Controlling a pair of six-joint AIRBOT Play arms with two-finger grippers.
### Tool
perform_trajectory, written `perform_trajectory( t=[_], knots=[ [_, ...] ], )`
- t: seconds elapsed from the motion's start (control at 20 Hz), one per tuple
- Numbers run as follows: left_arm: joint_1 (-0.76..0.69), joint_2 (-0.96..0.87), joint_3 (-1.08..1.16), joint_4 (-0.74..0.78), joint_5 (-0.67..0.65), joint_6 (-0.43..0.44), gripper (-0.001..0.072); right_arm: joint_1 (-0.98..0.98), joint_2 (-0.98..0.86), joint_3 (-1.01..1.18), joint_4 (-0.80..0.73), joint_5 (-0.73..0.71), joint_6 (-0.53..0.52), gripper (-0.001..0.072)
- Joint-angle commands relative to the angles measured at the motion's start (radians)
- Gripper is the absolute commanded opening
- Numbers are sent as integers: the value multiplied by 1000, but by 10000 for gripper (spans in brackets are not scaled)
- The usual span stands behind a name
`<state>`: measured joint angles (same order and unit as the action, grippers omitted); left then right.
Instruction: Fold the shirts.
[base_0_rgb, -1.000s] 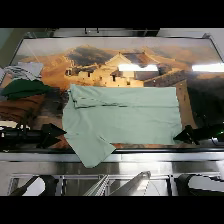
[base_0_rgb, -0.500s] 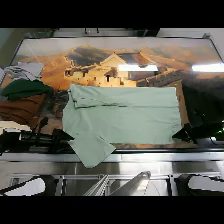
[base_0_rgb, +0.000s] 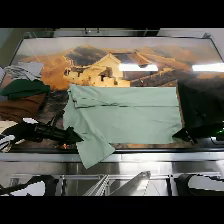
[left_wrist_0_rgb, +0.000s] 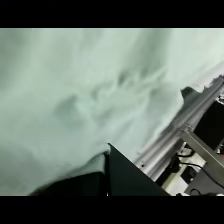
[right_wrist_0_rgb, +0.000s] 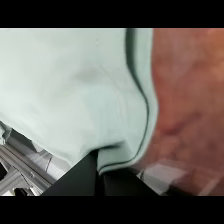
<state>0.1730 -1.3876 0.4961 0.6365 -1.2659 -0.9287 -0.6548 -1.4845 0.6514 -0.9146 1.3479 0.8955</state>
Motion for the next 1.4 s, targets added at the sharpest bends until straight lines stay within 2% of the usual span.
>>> perform_trajectory(
  t=[0.0, 0.2, 0.4, 0.55, 0.65, 0.8, 1.0, 1.35],
  knots=[
    [65, 114, -53, 34, -113, -16, 15, -26, 2, 28, -5, 114, 39, 21],
    [230, 254, -156, 37, -142, -16, 15, -35, 12, 45, -3, 127, 49, 21],
    [250, 338, -97, 7, -203, -38, 15, -35, 15, 64, 21, 203, 48, 21],
    [251, 308, 35, -7, -212, -44, 24, -42, 16, 151, 99, 315, 48, 20],
    [251, 217, 106, -9, -233, -49, 24, -55, 21, 216, 162, 321, 52, 20],
    [249, 58, 218, -32, -234, -60, 23, -54, 18, 285, 254, 221, 47, 20],
    [230, -113, 436, -141, -234, -69, 22, -39, -27, 299, 465, 60, -47, 20],
    [98, -440, 919, -138, -236, -217, 21, 125, -190, 310, 597, -235, -210, 21]
  ],
)
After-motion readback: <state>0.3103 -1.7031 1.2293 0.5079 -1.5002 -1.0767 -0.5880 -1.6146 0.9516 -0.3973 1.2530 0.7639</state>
